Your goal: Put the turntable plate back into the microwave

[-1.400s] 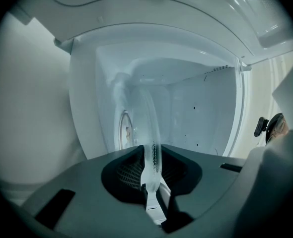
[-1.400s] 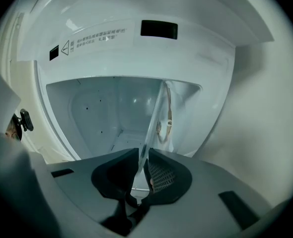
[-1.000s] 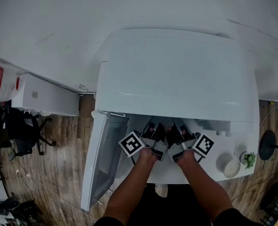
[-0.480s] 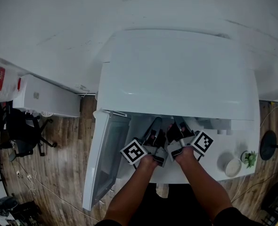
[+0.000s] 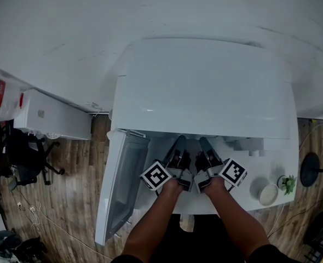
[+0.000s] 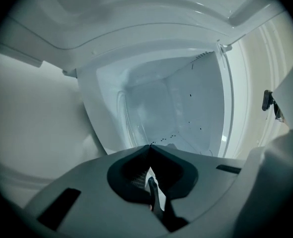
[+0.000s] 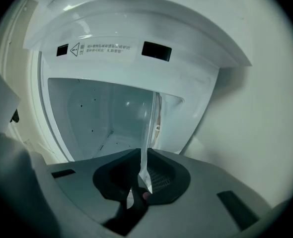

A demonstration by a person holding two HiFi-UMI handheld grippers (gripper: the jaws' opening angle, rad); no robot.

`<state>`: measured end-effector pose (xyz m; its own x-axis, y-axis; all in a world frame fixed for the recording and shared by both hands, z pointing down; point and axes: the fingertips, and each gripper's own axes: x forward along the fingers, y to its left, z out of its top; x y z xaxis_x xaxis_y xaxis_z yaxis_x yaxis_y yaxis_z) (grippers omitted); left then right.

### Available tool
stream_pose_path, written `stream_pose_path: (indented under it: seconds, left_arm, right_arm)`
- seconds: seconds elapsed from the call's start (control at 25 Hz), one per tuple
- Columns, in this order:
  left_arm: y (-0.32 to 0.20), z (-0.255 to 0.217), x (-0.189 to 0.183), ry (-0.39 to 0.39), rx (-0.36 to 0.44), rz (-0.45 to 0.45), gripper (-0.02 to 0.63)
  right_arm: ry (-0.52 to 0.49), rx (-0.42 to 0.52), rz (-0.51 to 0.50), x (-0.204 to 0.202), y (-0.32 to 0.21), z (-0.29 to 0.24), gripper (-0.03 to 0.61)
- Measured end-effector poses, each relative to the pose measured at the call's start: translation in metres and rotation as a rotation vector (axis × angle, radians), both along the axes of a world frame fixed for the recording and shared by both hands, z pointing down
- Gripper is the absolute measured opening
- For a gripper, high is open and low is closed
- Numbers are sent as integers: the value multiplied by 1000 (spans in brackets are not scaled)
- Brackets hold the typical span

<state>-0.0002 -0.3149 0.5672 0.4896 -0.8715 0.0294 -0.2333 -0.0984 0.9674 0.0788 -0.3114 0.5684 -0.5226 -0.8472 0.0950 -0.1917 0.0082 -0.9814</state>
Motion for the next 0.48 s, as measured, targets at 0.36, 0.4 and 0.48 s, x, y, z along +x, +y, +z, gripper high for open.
stream_pose_path:
  seconds: [0.36, 0.4, 0.48]
  left_arm:
    - [27, -17, 0, -192, 84, 56, 20]
    - [33, -22, 1, -225, 106, 68, 20]
    - [44, -35, 0, -308, 166, 93, 20]
  right_arm:
    - [337, 235, -139, -2, 33, -42, 15]
    - [388, 282, -154, -3, 36, -51, 16]
    - [469, 363, -181, -6, 44, -69, 17]
